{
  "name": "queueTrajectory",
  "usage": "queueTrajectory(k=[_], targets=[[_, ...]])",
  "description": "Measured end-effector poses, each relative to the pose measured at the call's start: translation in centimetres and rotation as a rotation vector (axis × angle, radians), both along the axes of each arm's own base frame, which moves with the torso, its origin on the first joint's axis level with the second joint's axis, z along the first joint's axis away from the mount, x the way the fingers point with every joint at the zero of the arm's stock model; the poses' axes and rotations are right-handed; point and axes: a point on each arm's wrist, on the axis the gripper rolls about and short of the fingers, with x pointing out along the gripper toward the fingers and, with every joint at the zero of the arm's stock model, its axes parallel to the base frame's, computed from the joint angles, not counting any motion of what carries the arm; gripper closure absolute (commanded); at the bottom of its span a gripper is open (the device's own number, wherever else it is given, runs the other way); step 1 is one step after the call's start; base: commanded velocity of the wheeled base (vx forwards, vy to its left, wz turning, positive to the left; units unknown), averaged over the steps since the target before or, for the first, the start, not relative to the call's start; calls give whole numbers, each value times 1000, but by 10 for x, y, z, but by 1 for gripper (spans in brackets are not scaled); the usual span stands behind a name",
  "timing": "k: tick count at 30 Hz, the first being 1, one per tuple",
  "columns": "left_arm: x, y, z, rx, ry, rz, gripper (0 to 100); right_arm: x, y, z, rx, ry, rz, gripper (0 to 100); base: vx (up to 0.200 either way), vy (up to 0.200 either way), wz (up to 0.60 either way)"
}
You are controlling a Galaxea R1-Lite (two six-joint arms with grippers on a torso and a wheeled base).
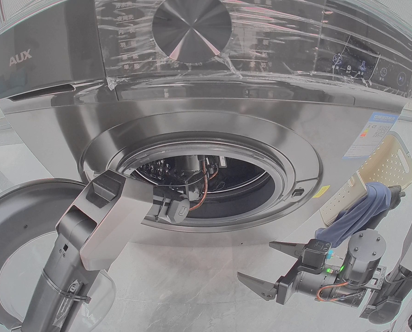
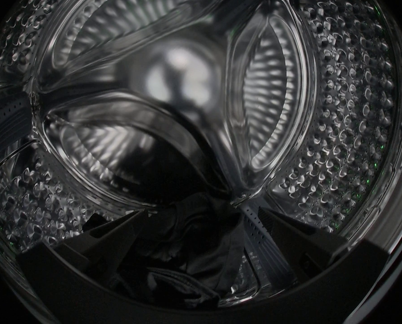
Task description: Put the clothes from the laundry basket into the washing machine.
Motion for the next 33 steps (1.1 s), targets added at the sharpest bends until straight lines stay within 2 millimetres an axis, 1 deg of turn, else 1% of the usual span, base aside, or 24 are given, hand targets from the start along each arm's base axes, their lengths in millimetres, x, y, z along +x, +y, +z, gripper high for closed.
queueTrajectory(k=[2,3,7,11,12,13,17,18,20,21,23,25,27,28,31,32,33], targets=[[-4,2,-4,11,17,-1,0,0,0,0,0,0,-1,0,0,0,0],[-10,2,-9,22,32,-7,0,0,0,0,0,1,-1,0,0,0,0],[-23,2,-13,37,52,-20,0,0,0,0,-1,2,-1,0,0,0,0],[-47,3,-18,65,86,-45,0,0,-1,0,-2,4,-1,0,0,0,0],[-54,3,-18,69,91,-53,0,0,-1,-1,-2,4,-1,0,0,0,0],[-75,5,-18,82,105,-79,0,-1,-1,-1,-2,6,-2,0,0,0,0],[-96,8,-21,99,124,-104,0,-1,-2,0,-2,6,-5,0,0,0,0],[-109,10,-22,108,129,-120,0,-1,-3,0,-2,6,-6,0,0,0,0],[-118,11,-23,113,132,-132,0,-1,-3,0,-2,6,-7,0,0,0,0],[-134,14,-23,120,130,-154,0,-1,-4,1,-1,4,-8,0,0,0,0],[-148,15,-23,129,130,-177,0,-2,-5,1,0,3,-9,0,0,0,0],[-165,18,-21,139,127,-202,0,-3,-6,3,3,-1,-12,0,0,0,0],[-186,23,-16,149,125,-232,0,-5,-9,7,11,-10,-17,0,0,0,0],[-192,25,-13,150,121,-243,0,-5,-11,8,16,-15,-21,0,0,0,0],[-216,34,-1,154,108,-272,0,-7,-19,14,30,-30,-47,0,0,0,0],[-226,38,7,146,92,-285,0,-7,-25,18,38,-41,-72,0,0,0,0],[-230,40,10,143,88,-290,0,-7,-27,20,42,-46,-83,0,0,0,0]])
